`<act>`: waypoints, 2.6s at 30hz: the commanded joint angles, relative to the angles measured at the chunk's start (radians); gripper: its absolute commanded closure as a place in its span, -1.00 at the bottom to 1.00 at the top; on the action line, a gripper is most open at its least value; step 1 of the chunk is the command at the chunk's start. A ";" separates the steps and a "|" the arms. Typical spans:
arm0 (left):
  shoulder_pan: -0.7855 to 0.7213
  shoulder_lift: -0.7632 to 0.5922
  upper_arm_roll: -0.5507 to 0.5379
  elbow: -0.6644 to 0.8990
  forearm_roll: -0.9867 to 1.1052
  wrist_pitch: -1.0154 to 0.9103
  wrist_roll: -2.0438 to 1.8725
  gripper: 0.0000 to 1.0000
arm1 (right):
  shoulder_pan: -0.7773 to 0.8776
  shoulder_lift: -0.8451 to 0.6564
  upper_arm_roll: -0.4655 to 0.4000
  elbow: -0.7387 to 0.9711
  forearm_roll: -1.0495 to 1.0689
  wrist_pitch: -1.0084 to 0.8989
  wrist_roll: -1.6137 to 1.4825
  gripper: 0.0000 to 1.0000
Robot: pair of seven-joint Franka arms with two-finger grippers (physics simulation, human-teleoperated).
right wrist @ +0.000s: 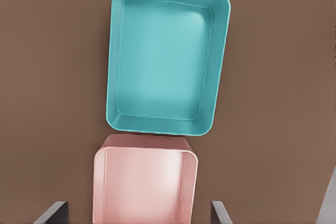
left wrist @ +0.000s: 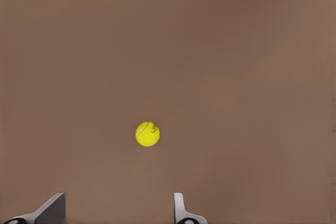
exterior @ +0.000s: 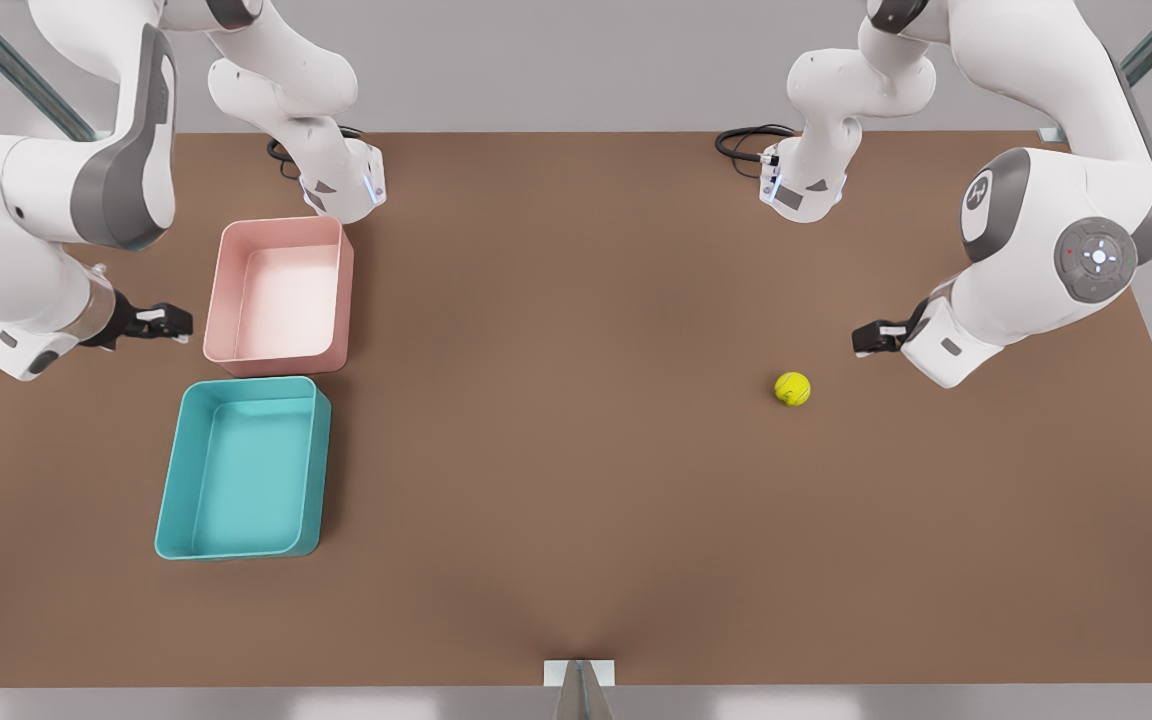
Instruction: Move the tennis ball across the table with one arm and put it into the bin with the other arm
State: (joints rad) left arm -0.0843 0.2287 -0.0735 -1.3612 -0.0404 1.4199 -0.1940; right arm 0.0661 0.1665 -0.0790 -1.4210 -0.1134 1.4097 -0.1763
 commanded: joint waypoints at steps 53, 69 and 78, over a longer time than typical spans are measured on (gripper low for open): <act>0.003 0.136 0.009 -0.909 0.340 1.010 1.578 0.57 | 0.003 0.080 -0.004 -0.012 0.047 -0.012 0.001 -1.00; 0.017 0.090 -0.037 -0.035 0.014 0.030 -0.188 -1.00 | 0.001 0.083 -0.004 -0.012 0.055 -0.012 0.001 -1.00; -0.018 0.055 0.029 0.136 0.008 -0.116 -0.269 -1.00 | 0.147 0.218 -0.001 0.013 0.169 0.095 0.223 -1.00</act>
State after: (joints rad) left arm -0.1047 0.2848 -0.0454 -1.2252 -0.0396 1.4652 0.3349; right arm 0.1888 0.3686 -0.0813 -1.4119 0.0033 1.4340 -0.1504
